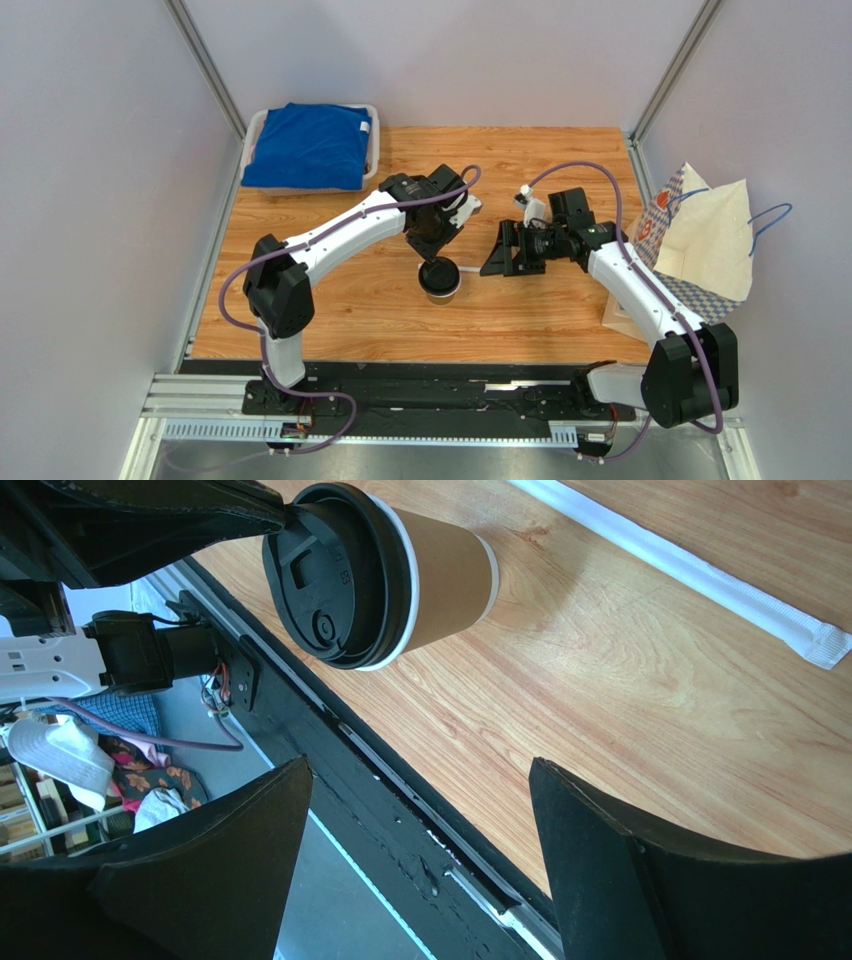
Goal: Pack the takeout coffee
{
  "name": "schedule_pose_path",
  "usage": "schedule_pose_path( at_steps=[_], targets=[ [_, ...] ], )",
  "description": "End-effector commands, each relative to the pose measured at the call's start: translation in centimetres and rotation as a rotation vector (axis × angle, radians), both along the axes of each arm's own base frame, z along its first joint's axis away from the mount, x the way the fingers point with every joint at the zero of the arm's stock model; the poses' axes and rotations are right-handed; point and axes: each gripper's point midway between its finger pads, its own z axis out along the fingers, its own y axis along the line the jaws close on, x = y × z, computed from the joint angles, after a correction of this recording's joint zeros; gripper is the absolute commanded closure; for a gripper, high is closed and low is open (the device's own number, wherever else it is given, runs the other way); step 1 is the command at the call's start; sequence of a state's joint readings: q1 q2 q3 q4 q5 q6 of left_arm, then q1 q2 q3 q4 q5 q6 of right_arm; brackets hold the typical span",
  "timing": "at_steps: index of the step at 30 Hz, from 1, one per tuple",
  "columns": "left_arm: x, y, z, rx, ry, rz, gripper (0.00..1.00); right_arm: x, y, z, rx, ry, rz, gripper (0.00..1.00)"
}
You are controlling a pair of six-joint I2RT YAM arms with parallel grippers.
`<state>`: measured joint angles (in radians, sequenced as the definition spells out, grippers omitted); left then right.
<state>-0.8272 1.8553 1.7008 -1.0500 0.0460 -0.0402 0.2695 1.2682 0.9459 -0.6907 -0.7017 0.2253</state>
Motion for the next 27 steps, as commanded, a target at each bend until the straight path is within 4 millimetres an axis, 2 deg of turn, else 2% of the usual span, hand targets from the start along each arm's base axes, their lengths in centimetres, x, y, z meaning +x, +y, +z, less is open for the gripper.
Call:
schedule_pose_path(
  at_steps=[1, 9, 19, 24, 26, 27],
  targets=[
    [0.3, -0.9, 1.1, -0.028, -0.014, 0.004, 1.00, 0.5, 0.2, 0.5, 0.025, -0.030, 0.002, 0.15],
    [-0.4, -1.1, 0.5, -0.036, 0.028, -0.012, 1.00, 0.5, 0.2, 0.5, 0.023, -0.039, 0.006, 0.14],
    [-0.2, -1.0, 0.0, -0.015, 0.026, -0.005, 0.95, 0.5, 0.1, 0.5, 0.023, -0.045, 0.009, 0.13],
    [-0.1, -0.9, 0.4, -0.021, 0.017, -0.005, 0.84, 0.4, 0.2, 0.7, 0.028, -0.046, 0.015, 0.11],
    [0.0, -0.8, 0.5, -0.019, 0.010, -0.004, 0.82, 0.5, 0.2, 0.7, 0.030, -0.046, 0.015, 0.10],
    [0.1, -0.8, 0.6, -0.018, 0.004, -0.002, 0.78, 0.5, 0.3, 0.8, 0.032, -0.046, 0.015, 0.10]
  ],
)
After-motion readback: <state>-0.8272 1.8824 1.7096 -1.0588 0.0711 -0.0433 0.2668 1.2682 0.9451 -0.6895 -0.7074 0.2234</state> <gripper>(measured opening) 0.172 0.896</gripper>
